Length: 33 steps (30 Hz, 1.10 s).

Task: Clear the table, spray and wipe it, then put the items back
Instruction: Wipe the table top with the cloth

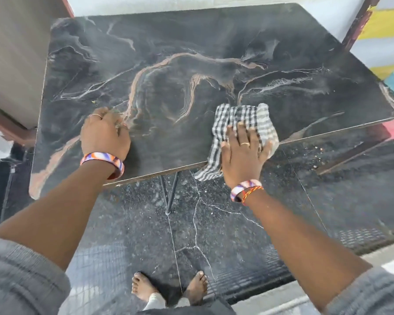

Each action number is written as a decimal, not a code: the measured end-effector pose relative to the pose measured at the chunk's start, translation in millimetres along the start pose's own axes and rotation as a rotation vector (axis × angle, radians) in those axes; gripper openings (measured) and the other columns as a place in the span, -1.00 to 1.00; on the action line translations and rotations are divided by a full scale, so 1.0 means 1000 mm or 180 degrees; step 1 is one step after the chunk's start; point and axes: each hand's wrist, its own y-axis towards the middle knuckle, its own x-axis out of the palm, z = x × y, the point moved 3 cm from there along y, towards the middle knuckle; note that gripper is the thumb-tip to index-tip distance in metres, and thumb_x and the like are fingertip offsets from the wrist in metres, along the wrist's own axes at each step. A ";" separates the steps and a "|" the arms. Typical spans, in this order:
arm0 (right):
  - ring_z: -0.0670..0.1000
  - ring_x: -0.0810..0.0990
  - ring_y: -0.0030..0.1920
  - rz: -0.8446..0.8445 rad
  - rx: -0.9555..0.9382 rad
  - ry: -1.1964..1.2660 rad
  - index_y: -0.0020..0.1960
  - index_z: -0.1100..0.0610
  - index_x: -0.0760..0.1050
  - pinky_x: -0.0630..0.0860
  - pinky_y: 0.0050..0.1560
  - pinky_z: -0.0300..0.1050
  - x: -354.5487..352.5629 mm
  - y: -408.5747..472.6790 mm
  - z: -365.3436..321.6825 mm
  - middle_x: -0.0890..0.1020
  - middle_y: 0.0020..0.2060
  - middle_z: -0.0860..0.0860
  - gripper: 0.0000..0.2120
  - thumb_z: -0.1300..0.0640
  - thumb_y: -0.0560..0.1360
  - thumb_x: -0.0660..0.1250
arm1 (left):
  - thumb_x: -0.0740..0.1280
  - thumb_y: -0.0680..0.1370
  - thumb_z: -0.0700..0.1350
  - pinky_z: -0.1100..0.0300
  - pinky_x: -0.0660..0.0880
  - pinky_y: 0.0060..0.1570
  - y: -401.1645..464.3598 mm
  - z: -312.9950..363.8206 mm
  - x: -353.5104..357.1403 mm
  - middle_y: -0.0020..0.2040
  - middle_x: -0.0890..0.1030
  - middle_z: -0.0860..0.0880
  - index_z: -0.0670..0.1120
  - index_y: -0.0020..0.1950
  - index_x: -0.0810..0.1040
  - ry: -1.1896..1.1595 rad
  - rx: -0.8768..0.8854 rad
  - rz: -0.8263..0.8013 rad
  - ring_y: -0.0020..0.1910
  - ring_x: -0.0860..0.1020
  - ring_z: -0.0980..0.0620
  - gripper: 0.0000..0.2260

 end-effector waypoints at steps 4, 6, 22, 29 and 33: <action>0.14 0.33 0.39 -0.0189 -0.0962 -0.0118 0.36 -0.02 0.36 0.05 0.37 0.33 0.026 -0.050 -0.095 0.40 0.39 -0.01 -0.53 -0.09 0.50 0.02 | 0.23 0.51 -0.15 -0.08 0.34 0.30 0.009 -0.054 -0.025 0.33 0.43 -0.27 -0.23 0.11 0.57 0.0051 -0.0465 0.0334 0.32 0.38 -0.27 -0.74; 0.13 0.39 0.36 -0.0312 -0.1368 -0.0302 0.34 -0.05 0.38 0.17 0.33 0.33 0.037 -0.066 -0.135 0.44 0.36 -0.03 -0.53 -0.12 0.49 0.02 | 0.20 0.51 -0.15 -0.10 0.35 0.26 0.014 -0.084 -0.038 0.25 0.48 -0.33 -0.25 0.12 0.56 0.0202 -0.0778 0.0374 0.26 0.40 -0.33 -0.72; 0.42 -0.24 0.43 -0.1093 -0.1883 -0.0334 0.45 0.08 0.14 -0.55 0.18 0.42 0.087 -0.099 -0.335 -0.07 0.52 0.17 -0.52 0.09 0.55 0.12 | 0.07 0.59 0.11 0.07 0.40 0.08 0.049 -0.212 -0.049 -0.14 0.61 -0.05 -0.07 -0.17 0.63 -0.1591 -0.1752 -0.0806 -0.08 0.53 -0.07 -0.58; 0.42 -0.39 0.39 -0.1291 -0.1450 -0.0588 0.49 0.10 0.08 -0.57 0.09 0.48 0.106 -0.048 -0.373 -0.27 0.49 0.15 -0.46 0.16 0.52 0.08 | 0.00 0.61 0.08 0.18 0.28 -0.31 0.089 -0.227 -0.044 -0.25 0.56 -0.01 -0.01 -0.35 0.48 -0.2068 -0.1976 -0.1108 -0.15 0.46 -0.02 -0.56; 0.38 -0.36 0.42 -0.1233 -0.1433 -0.0500 0.51 0.09 -0.03 -0.48 0.20 0.45 0.112 0.001 -0.389 -0.24 0.51 0.13 -0.34 0.18 0.47 0.13 | 0.02 0.61 0.06 0.16 0.35 -0.24 0.098 -0.224 -0.029 -0.29 0.55 0.03 -0.02 -0.35 0.48 -0.2334 -0.2097 -0.1108 -0.29 0.50 0.06 -0.58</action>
